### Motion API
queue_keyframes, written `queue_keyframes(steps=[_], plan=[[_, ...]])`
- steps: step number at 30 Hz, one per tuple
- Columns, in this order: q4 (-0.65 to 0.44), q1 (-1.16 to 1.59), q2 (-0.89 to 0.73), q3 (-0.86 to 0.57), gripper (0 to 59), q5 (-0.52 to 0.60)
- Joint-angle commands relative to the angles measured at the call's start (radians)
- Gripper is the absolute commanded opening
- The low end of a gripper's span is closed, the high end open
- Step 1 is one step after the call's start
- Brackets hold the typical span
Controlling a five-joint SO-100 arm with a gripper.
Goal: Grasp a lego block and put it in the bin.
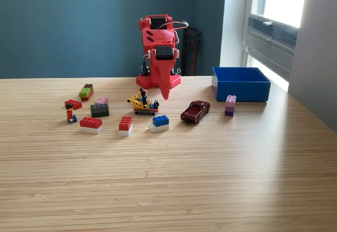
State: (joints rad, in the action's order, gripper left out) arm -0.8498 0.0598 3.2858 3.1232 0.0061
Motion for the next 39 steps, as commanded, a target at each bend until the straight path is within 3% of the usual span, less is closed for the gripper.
queue_keyframes(steps=[1, 14, 21, 31, 33, 37, 39], plan=[[0.005, 0.005, -0.006, 0.005, 0.1, 0.005], [0.087, 0.014, -0.014, -0.052, 0.1, 0.038], [0.058, 0.078, -0.084, -0.276, 0.1, 0.077], [-0.169, 0.156, -0.561, -0.782, 0.3, 0.038], [-0.222, 0.172, -0.652, -0.865, 4.7, 0.035], [-0.301, 0.209, -0.807, -0.985, 21.0, 0.034], [-0.31, 0.236, -0.874, -1.032, 24.0, -0.018]])
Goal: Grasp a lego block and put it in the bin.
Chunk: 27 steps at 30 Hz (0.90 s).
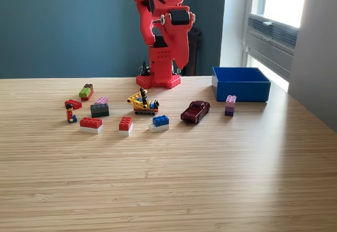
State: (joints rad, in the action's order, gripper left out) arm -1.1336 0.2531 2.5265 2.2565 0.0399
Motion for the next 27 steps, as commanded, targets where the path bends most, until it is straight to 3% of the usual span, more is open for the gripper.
queue_keyframes(steps=[1, 8, 27], plan=[[-0.035, 0.058, -0.146, -0.19, 25.2, -0.08], [-0.089, 0.179, -0.35, -0.351, 31.0, -0.25], [-0.094, 0.368, -0.977, -0.6, 33.7, -0.318]])
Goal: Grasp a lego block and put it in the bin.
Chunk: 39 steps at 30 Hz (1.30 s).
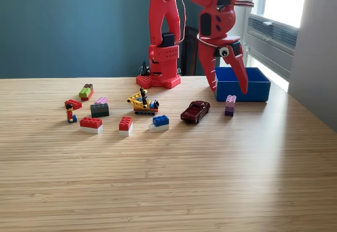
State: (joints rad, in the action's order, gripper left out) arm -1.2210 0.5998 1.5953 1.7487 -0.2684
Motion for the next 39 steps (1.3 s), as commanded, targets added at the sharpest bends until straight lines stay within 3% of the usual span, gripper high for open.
queue_keyframes(steps=[1, 16, 21, 26, 30, 35, 39], plan=[[-0.006, 0.025, -0.067, -0.101, 33.6, -0.009], [-0.003, 0.057, -0.267, -0.207, 29.0, 0.002], [-0.002, 0.077, -0.322, -0.244, 20.2, 0.034], [-0.002, 0.091, -0.36, -0.291, 3.7, 0.095], [-0.002, 0.098, -0.368, -0.31, 0.1, 0.112], [-0.009, 0.097, -0.368, -0.31, 0.1, 0.129], [-0.115, 0.094, -0.351, -0.408, 0.1, 0.138]])
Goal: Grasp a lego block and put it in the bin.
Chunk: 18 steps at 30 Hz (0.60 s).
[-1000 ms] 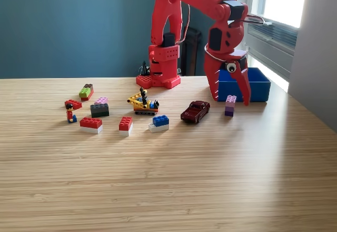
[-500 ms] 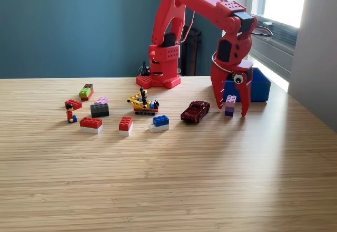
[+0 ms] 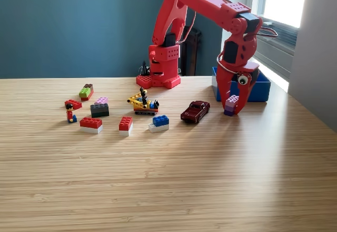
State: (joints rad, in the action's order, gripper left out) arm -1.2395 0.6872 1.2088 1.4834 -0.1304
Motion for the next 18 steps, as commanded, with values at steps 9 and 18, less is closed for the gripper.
queue_keyframes(steps=[9, 18], plan=[[-0.365, 0.038, 0.037, -0.632, 0.0, -0.003], [-0.459, 0.202, 0.037, -0.67, 0.0, 0.041]])
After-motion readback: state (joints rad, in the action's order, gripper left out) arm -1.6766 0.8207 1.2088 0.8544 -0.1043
